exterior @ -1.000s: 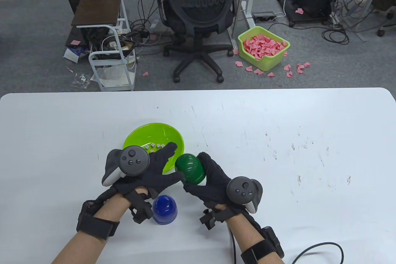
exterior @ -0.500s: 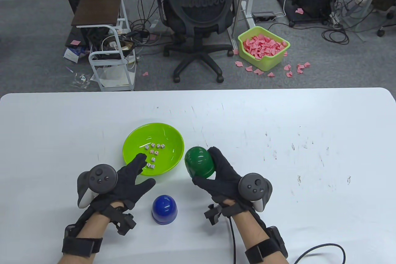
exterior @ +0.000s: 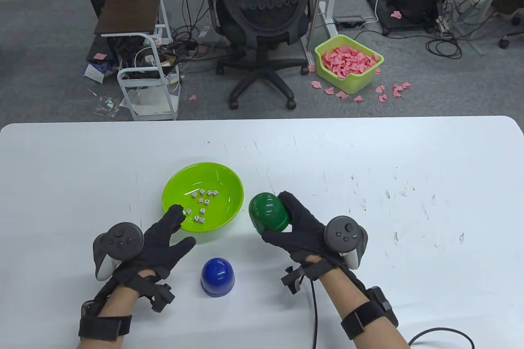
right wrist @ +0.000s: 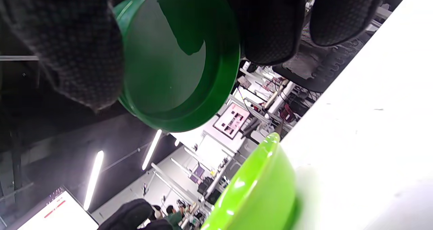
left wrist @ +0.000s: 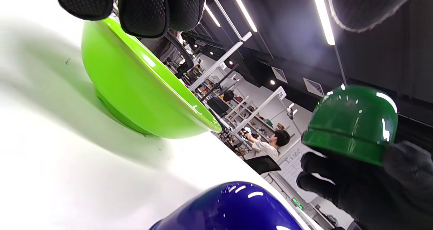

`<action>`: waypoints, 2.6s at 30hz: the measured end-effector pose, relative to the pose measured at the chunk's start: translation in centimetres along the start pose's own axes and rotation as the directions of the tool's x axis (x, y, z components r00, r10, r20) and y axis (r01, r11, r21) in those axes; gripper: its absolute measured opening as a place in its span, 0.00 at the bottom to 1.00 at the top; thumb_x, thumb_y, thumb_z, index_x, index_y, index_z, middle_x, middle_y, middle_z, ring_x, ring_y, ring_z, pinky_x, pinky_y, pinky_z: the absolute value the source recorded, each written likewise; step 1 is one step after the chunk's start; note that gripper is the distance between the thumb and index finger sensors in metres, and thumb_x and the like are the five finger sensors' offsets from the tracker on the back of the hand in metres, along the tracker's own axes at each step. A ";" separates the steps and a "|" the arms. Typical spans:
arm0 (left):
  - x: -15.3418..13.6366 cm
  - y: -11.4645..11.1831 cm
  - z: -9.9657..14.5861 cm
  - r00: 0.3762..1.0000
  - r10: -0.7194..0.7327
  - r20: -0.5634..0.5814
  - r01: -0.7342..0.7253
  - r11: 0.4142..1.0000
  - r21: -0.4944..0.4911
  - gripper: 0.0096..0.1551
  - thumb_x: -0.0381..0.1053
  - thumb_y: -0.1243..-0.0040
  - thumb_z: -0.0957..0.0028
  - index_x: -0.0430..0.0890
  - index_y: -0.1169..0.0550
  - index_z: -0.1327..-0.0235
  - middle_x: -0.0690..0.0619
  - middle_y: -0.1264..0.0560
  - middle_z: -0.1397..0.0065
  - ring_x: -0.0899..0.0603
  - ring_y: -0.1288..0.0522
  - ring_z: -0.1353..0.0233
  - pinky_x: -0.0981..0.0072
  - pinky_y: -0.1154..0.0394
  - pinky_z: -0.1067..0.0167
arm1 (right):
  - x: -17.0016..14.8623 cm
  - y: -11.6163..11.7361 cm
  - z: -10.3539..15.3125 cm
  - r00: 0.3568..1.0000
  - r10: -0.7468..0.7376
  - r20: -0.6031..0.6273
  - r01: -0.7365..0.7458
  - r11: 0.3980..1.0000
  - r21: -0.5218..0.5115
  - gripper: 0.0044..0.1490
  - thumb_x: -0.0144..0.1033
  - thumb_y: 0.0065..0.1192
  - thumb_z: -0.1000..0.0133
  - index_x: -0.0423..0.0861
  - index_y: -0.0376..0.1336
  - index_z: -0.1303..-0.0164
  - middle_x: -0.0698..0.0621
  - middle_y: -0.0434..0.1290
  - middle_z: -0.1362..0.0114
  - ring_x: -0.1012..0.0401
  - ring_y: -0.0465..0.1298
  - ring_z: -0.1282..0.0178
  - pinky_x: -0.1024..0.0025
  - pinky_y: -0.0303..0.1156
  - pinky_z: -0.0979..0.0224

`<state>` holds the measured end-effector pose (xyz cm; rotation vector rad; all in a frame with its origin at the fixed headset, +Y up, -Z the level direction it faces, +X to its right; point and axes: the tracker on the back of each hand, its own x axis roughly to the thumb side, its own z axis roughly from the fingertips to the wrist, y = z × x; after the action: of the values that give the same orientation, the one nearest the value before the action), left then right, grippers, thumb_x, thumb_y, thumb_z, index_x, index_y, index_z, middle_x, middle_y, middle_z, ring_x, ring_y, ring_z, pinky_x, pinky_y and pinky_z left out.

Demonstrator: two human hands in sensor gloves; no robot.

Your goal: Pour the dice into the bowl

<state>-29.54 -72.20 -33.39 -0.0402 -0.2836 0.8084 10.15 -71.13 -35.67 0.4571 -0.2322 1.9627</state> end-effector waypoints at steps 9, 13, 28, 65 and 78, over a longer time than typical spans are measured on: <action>-0.3 -0.6 0.1 0.999 -0.043 -0.016 0.043 0.999 -0.014 0.58 0.76 0.44 0.54 0.48 0.48 0.19 0.39 0.38 0.18 0.31 0.34 0.22 0.32 0.36 0.28 | -1.4 -0.1 1.8 0.998 0.045 -0.039 -0.036 0.977 0.210 0.64 0.54 0.84 0.55 0.34 0.53 0.20 0.35 0.67 0.19 0.36 0.71 0.33 0.27 0.65 0.31; -0.2 -0.9 0.0 0.999 -0.050 -0.016 0.049 0.998 -0.024 0.58 0.76 0.43 0.54 0.48 0.49 0.19 0.40 0.38 0.18 0.31 0.34 0.22 0.32 0.36 0.27 | -2.2 0.5 2.6 0.995 0.070 -0.067 -0.049 0.959 0.279 0.64 0.54 0.84 0.56 0.34 0.54 0.20 0.35 0.68 0.19 0.35 0.70 0.32 0.26 0.64 0.30; -0.3 -1.2 0.0 0.999 -0.044 -0.028 0.042 0.997 -0.070 0.58 0.76 0.43 0.54 0.48 0.49 0.19 0.39 0.39 0.18 0.31 0.35 0.22 0.31 0.37 0.27 | -2.8 3.0 3.1 0.937 0.346 -0.036 -0.305 0.867 0.394 0.63 0.53 0.83 0.55 0.35 0.53 0.19 0.36 0.67 0.18 0.33 0.65 0.29 0.25 0.60 0.29; -0.2 -1.5 0.0 0.998 -0.050 -0.036 0.046 0.993 -0.111 0.58 0.76 0.43 0.53 0.48 0.49 0.19 0.39 0.39 0.17 0.30 0.37 0.21 0.31 0.38 0.27 | -3.4 2.4 3.8 0.813 0.581 0.038 -0.508 0.676 0.533 0.67 0.53 0.85 0.58 0.34 0.52 0.19 0.28 0.59 0.17 0.25 0.52 0.23 0.18 0.51 0.29; -0.2 -1.6 0.0 0.998 -0.054 -0.038 0.049 0.992 -0.119 0.59 0.76 0.43 0.53 0.48 0.50 0.19 0.39 0.40 0.17 0.30 0.38 0.21 0.31 0.39 0.26 | -4.0 2.0 4.1 0.789 0.614 0.000 -0.500 0.642 0.581 0.66 0.53 0.83 0.56 0.33 0.51 0.19 0.27 0.50 0.13 0.23 0.45 0.22 0.17 0.46 0.29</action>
<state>-28.54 -73.41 -33.22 -0.1595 -0.2926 0.7379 10.70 -76.73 -33.56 0.6044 0.4044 2.6913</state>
